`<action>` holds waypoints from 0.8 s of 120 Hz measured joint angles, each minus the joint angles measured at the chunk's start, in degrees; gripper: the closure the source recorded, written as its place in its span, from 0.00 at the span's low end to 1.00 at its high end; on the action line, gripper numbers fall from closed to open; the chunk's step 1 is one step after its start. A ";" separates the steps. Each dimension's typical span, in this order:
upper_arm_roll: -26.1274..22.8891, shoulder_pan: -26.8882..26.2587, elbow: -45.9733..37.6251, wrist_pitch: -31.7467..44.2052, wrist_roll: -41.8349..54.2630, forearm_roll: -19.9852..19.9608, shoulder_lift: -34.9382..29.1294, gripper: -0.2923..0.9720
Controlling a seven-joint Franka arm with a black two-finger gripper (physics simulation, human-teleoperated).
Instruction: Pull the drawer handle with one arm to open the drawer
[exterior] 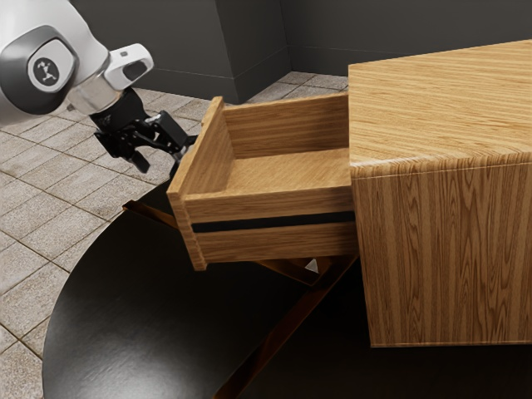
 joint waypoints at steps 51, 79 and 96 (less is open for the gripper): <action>0.87 -2.13 1.00 -0.04 1.00 -0.12 -2.38 0.23; 4.80 -6.42 2.11 -1.76 1.48 1.71 -5.63 0.23; 10.76 -22.21 1.75 -14.54 -1.73 11.82 -14.86 0.23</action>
